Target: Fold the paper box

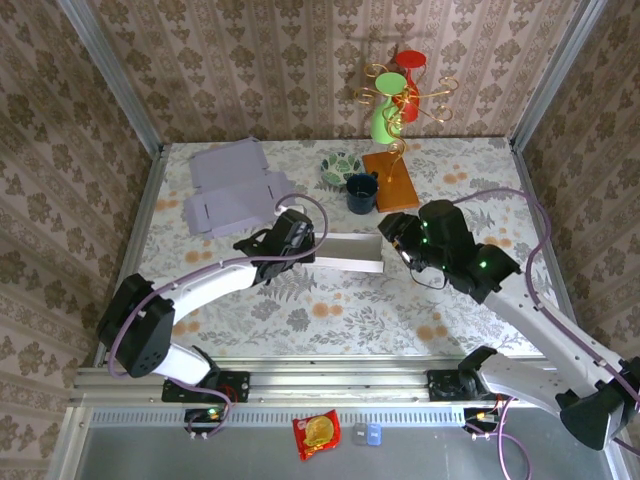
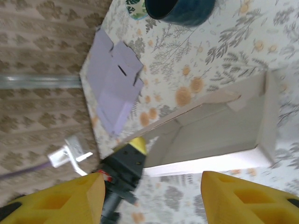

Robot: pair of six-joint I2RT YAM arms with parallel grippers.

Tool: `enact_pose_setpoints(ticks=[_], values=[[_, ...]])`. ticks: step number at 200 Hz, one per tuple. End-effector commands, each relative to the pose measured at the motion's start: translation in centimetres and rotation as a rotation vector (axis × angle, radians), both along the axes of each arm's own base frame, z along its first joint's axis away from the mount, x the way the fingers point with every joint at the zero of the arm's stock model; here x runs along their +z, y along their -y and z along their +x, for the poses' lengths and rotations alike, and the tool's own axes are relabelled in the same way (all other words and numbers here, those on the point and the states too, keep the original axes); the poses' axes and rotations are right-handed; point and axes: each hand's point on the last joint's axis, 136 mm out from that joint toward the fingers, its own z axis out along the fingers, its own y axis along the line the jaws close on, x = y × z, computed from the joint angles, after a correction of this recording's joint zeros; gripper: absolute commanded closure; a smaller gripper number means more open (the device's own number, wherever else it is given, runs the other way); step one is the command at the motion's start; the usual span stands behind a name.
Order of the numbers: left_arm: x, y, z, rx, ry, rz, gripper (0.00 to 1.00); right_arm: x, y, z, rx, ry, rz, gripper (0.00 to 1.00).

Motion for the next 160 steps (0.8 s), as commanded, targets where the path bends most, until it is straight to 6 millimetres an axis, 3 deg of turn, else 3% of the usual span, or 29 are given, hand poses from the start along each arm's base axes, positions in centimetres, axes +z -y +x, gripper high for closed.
enact_pose_setpoints(ticks=[1,35,59,160], values=[[-0.8,-1.2,-1.1,0.052,-0.014,0.040,0.96,0.0,-1.0,1.3,-0.199,-0.096,0.202,0.43],[-1.1,-1.1,-1.4,0.066,-0.009,0.037,0.96,-0.8,-4.1,2.1,-0.224,-0.207,0.248,0.46],[-1.2,-1.1,-1.6,0.070,-0.004,0.039,0.96,-2.2,-5.0,2.6,-0.239,-0.252,0.230,0.48],[-1.1,-0.9,-1.9,0.064,0.005,0.044,0.96,-6.2,-5.9,5.9,-0.289,-0.319,0.227,0.58]])
